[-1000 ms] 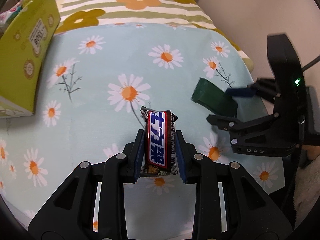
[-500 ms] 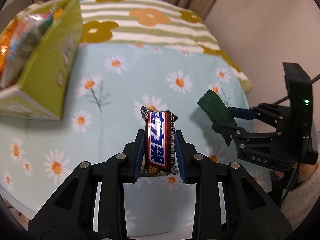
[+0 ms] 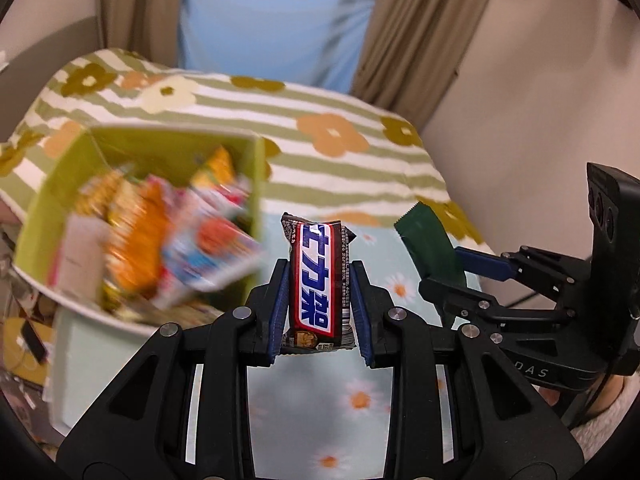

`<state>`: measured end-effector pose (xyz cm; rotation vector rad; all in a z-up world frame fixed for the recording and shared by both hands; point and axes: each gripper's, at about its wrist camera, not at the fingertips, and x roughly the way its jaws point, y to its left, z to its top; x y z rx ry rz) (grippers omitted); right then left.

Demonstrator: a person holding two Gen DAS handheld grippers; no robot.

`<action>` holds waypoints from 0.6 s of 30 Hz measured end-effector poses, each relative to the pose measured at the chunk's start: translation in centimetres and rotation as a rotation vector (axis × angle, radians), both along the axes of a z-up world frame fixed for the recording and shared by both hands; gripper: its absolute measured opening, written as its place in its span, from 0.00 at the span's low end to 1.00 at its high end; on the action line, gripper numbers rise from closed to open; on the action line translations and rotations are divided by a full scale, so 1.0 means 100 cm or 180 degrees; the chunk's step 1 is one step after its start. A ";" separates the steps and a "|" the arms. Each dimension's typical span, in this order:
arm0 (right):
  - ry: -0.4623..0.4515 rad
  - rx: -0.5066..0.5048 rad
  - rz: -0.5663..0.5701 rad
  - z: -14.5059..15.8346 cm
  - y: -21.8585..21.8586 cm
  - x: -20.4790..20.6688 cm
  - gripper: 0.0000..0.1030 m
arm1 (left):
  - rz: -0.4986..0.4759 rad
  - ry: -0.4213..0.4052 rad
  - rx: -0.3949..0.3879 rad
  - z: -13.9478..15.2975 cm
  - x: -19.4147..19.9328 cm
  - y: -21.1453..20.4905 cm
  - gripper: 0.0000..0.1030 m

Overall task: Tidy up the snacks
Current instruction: 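Carry both bars over the box and release them inside with both tools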

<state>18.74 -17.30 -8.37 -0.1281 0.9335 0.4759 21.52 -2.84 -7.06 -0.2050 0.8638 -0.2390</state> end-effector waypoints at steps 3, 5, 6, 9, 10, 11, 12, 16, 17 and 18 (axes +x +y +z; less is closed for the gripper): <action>-0.0030 0.0074 -0.0002 0.009 0.034 0.014 0.41 | 0.0081 -0.0036 0.0002 0.008 0.012 0.037 0.25; -0.0028 0.0122 -0.0011 0.012 0.058 0.025 0.41 | 0.0141 -0.0032 -0.0002 0.010 0.023 0.066 0.25; -0.0033 0.0148 -0.0024 0.014 0.069 0.031 0.41 | 0.0172 -0.0019 0.0002 0.011 0.030 0.083 0.25; -0.0023 0.0224 -0.0060 0.018 0.100 0.048 0.41 | 0.0228 0.0024 0.0018 0.008 0.051 0.124 0.25; -0.0019 0.0249 -0.0078 0.019 0.112 0.054 0.41 | 0.0234 0.0039 0.0026 0.006 0.057 0.134 0.25; -0.0002 0.0272 -0.0096 0.020 0.122 0.060 0.41 | 0.0237 0.0072 0.0044 0.003 0.066 0.147 0.25; 0.0018 0.0293 -0.0119 0.019 0.130 0.066 0.41 | 0.0239 0.0105 0.0063 0.000 0.075 0.159 0.25; 0.0099 0.0347 -0.0247 0.013 0.157 0.082 0.41 | 0.0143 0.0280 0.0147 -0.021 0.107 0.187 0.25; 0.0138 0.0363 -0.0299 0.011 0.162 0.086 0.41 | 0.0101 0.0318 0.0164 -0.026 0.114 0.193 0.25; 0.0164 0.0378 -0.0333 0.010 0.164 0.087 0.41 | 0.0058 0.0348 0.0181 -0.029 0.118 0.195 0.25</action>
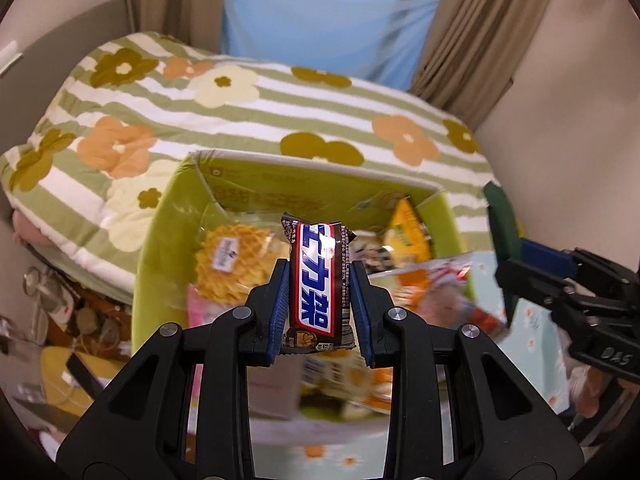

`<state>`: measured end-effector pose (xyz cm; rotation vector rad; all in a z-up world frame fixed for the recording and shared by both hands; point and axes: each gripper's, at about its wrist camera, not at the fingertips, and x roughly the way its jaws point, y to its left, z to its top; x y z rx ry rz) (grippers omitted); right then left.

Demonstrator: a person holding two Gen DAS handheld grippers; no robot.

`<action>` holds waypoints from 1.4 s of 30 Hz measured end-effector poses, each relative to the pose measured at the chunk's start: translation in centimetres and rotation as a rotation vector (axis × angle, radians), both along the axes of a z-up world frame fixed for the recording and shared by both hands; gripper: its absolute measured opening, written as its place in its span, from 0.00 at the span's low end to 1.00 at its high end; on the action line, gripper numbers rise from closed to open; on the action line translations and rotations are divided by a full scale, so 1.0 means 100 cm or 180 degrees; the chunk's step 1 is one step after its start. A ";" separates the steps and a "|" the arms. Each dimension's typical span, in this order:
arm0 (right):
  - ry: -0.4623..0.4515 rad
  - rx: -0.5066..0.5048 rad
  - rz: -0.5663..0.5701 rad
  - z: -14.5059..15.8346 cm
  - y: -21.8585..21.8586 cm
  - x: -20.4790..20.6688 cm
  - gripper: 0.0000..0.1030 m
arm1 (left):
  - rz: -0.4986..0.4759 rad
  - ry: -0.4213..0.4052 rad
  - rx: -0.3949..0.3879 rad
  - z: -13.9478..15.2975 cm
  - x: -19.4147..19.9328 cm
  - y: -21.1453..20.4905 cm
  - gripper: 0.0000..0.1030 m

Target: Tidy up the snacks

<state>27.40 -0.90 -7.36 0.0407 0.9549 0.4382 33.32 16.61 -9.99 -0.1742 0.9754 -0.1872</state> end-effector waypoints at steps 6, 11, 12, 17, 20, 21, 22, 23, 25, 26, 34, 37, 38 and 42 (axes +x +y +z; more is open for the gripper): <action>0.0192 0.0035 -0.0215 -0.012 0.010 0.007 0.41 | -0.0403 0.0300 0.0091 -0.030 0.028 0.003 0.31; 0.0338 0.0029 -0.0306 -0.022 0.011 0.009 0.41 | -0.0481 0.0325 0.0182 -0.042 0.025 0.003 0.96; 0.0348 0.0032 -0.0305 -0.022 0.011 0.010 0.41 | -0.0478 0.0318 0.0191 -0.041 0.023 0.003 0.97; 0.0346 -0.0005 -0.0318 -0.020 0.009 0.008 0.41 | -0.0397 0.0376 0.0459 -0.043 0.014 0.001 0.97; 0.0351 -0.0006 -0.0341 -0.018 0.007 0.010 0.41 | -0.0352 0.0260 0.0499 -0.036 0.003 0.003 0.97; 0.0354 -0.0018 -0.0356 -0.018 0.007 0.012 0.41 | -0.0341 0.0234 0.0516 -0.034 0.002 0.003 0.97; 0.0364 -0.0025 -0.0379 -0.018 0.006 0.015 0.41 | -0.0316 0.0194 0.0545 -0.031 -0.001 0.004 0.97; 0.0381 -0.0018 -0.0394 -0.018 0.006 0.018 0.41 | -0.0301 0.0178 0.0556 -0.029 -0.002 0.005 0.97; 0.0431 0.0005 -0.0430 -0.021 0.004 0.024 0.42 | -0.0259 0.0154 0.0563 -0.025 -0.006 0.009 0.97; 0.0447 0.0008 -0.0438 -0.022 0.004 0.025 0.45 | -0.0245 0.0151 0.0552 -0.024 -0.006 0.011 0.97; 0.0291 -0.0192 -0.0547 -0.020 0.004 0.010 0.90 | -0.0181 0.0082 0.0657 -0.021 -0.018 0.023 0.97; 0.0189 -0.0332 -0.0613 -0.018 0.005 -0.002 0.90 | -0.0175 0.0019 0.0750 -0.020 -0.021 0.023 0.97; 0.0151 -0.0347 -0.0631 -0.017 0.005 -0.005 0.90 | -0.0174 -0.0002 0.0777 -0.020 -0.022 0.023 0.97; 0.0108 -0.0249 -0.0694 -0.011 0.000 -0.016 0.90 | -0.0202 -0.0038 0.0758 -0.015 -0.028 0.020 0.97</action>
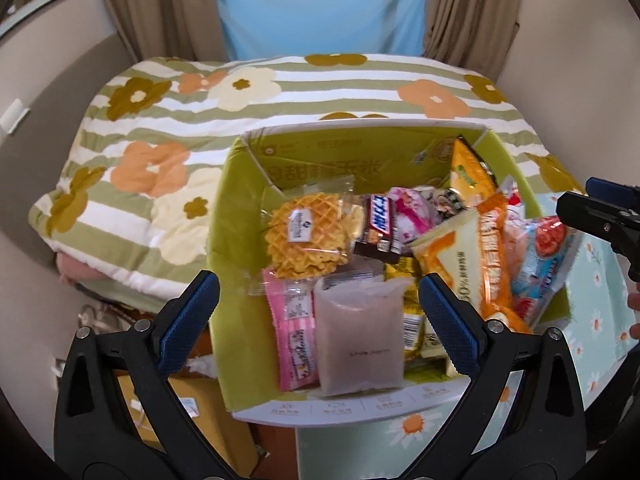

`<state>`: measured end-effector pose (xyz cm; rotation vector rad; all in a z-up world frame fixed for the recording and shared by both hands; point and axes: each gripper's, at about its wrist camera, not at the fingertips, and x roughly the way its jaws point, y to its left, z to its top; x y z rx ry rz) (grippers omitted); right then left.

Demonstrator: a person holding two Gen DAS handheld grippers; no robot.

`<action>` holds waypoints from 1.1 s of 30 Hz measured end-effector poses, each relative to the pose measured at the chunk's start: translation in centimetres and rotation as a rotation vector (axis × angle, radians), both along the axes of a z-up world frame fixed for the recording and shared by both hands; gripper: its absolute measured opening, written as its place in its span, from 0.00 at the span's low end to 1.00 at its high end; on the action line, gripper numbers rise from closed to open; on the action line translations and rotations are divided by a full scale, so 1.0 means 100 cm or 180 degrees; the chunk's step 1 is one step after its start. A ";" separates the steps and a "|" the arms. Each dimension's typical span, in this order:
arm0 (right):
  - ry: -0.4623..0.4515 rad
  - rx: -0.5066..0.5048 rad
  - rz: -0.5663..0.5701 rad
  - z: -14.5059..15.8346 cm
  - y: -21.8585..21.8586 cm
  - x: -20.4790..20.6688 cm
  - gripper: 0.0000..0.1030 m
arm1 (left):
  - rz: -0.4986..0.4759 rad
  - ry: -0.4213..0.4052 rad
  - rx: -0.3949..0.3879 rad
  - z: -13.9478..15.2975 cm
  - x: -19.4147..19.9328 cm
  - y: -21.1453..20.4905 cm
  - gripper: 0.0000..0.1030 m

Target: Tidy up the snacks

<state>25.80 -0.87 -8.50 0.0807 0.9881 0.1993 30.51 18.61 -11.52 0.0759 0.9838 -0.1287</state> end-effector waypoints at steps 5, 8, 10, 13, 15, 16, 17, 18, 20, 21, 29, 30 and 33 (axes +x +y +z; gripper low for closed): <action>-0.0108 0.0051 -0.0069 0.011 -0.013 -0.018 0.90 | 0.0081 -0.0121 -0.0080 0.019 -0.023 -0.009 0.97; -0.0230 0.0034 -0.0075 0.024 -0.024 -0.037 0.90 | 0.0143 -0.0254 -0.0120 0.036 -0.042 -0.018 0.97; -0.0327 0.0007 -0.0076 0.037 -0.033 -0.050 0.90 | 0.0170 -0.0375 -0.0165 0.053 -0.059 -0.027 0.97; -0.0543 -0.0033 -0.0128 0.063 -0.049 -0.078 0.90 | 0.0165 -0.0655 -0.0287 0.085 -0.089 -0.041 0.97; -0.0704 -0.0079 -0.0204 0.080 -0.060 -0.102 0.90 | 0.0156 -0.0845 -0.0304 0.104 -0.109 -0.051 0.97; -0.0770 -0.0093 -0.0248 0.087 -0.065 -0.113 0.90 | 0.0154 -0.0928 -0.0295 0.111 -0.118 -0.055 1.00; -0.0816 -0.0101 -0.0280 0.092 -0.068 -0.121 0.90 | 0.0150 -0.1025 -0.0281 0.117 -0.129 -0.059 1.00; -0.0874 -0.0114 -0.0326 0.097 -0.072 -0.131 0.90 | 0.0140 -0.1139 -0.0264 0.125 -0.142 -0.064 1.00; -0.0987 -0.0191 -0.0423 0.105 -0.078 -0.154 0.90 | 0.0125 -0.1286 -0.0247 0.134 -0.162 -0.071 1.00; -0.1019 -0.0231 -0.0462 0.106 -0.080 -0.161 0.90 | 0.0127 -0.1346 -0.0248 0.138 -0.171 -0.074 1.00; -0.1202 -0.0390 -0.0687 0.103 -0.090 -0.220 0.90 | 0.0106 -0.1438 -0.0324 0.143 -0.217 -0.085 1.00; -0.1215 -0.0390 -0.0703 0.103 -0.091 -0.224 0.90 | 0.0087 -0.1443 -0.0323 0.142 -0.222 -0.087 1.00; -0.1235 -0.0388 -0.0752 0.101 -0.094 -0.232 0.90 | 0.0078 -0.1461 -0.0296 0.140 -0.230 -0.091 1.00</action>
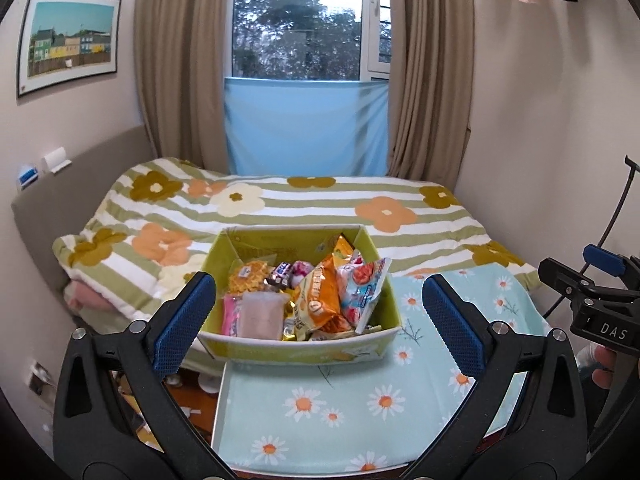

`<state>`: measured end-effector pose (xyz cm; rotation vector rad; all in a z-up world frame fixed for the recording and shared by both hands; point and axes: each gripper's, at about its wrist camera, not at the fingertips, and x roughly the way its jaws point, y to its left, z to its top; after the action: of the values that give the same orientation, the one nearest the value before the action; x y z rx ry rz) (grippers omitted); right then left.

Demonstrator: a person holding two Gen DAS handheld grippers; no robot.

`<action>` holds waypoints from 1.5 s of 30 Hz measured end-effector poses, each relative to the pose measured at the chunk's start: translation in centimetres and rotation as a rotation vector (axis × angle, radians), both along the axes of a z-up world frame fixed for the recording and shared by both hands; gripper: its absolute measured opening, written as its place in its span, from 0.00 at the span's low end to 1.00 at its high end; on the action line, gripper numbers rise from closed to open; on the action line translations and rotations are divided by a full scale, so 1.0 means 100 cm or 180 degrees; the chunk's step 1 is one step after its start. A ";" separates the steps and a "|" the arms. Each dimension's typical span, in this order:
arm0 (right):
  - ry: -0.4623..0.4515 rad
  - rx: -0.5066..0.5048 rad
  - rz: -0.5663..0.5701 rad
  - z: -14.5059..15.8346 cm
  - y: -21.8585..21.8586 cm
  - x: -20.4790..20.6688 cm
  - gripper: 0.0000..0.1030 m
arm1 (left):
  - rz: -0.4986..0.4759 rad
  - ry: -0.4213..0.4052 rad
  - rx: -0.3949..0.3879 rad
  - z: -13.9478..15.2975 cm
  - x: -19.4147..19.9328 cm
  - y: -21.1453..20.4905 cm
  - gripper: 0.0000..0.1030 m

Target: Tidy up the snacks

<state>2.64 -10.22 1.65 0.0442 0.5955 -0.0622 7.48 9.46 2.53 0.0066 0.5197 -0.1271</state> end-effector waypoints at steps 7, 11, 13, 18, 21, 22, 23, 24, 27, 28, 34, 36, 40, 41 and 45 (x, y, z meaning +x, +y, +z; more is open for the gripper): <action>-0.0062 0.0026 -0.0045 0.002 -0.003 -0.015 0.90 | -0.0041 -0.0043 0.0012 0.003 -0.015 -0.006 1.00; -0.0082 0.0035 -0.0066 0.003 -0.004 -0.020 0.90 | -0.0059 -0.0049 0.0020 0.005 -0.016 -0.007 1.00; -0.0090 0.0036 -0.0073 0.004 -0.004 -0.022 0.90 | -0.0069 -0.0053 0.0019 0.006 -0.018 -0.008 1.00; -0.0101 0.0037 -0.0077 0.004 -0.006 -0.024 0.90 | -0.0078 -0.0063 0.0030 0.005 -0.021 -0.010 1.00; -0.0107 0.0034 -0.0079 0.005 -0.006 -0.025 0.90 | -0.0075 -0.0072 0.0031 0.006 -0.022 -0.011 1.00; -0.0111 0.0033 -0.0080 0.006 -0.006 -0.025 0.90 | -0.0074 -0.0077 0.0032 0.006 -0.022 -0.012 1.00; -0.0113 0.0032 -0.0082 0.006 -0.007 -0.026 0.90 | -0.0075 -0.0080 0.0033 0.006 -0.023 -0.012 1.00; -0.0115 0.0034 -0.0084 0.007 -0.008 -0.027 0.90 | -0.0074 -0.0082 0.0036 0.006 -0.023 -0.012 1.00; -0.0116 0.0033 -0.0097 0.008 -0.010 -0.028 0.90 | -0.0069 -0.0094 0.0049 0.006 -0.024 -0.014 1.00; -0.0113 0.0035 -0.0099 0.008 -0.011 -0.029 0.90 | -0.0067 -0.0096 0.0052 0.006 -0.025 -0.014 1.00; -0.0094 0.0041 -0.0121 0.008 -0.013 -0.027 0.90 | -0.0060 -0.0100 0.0065 0.006 -0.026 -0.015 1.00; -0.0091 0.0042 -0.0130 0.009 -0.013 -0.028 0.90 | -0.0060 -0.0100 0.0063 0.006 -0.027 -0.015 1.00; -0.0090 0.0041 -0.0146 0.009 -0.014 -0.028 0.90 | -0.0052 -0.0098 0.0056 0.006 -0.027 -0.015 1.00; -0.0089 0.0038 -0.0143 0.009 -0.013 -0.028 0.90 | -0.0053 -0.0101 0.0061 0.006 -0.027 -0.014 1.00; -0.0085 0.0033 -0.0168 0.009 -0.014 -0.026 0.90 | -0.0047 -0.0111 0.0069 0.007 -0.027 -0.014 1.00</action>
<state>0.00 -11.63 2.54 0.0709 0.5679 -0.1094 4.76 8.04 3.20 0.0338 0.4861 -0.1354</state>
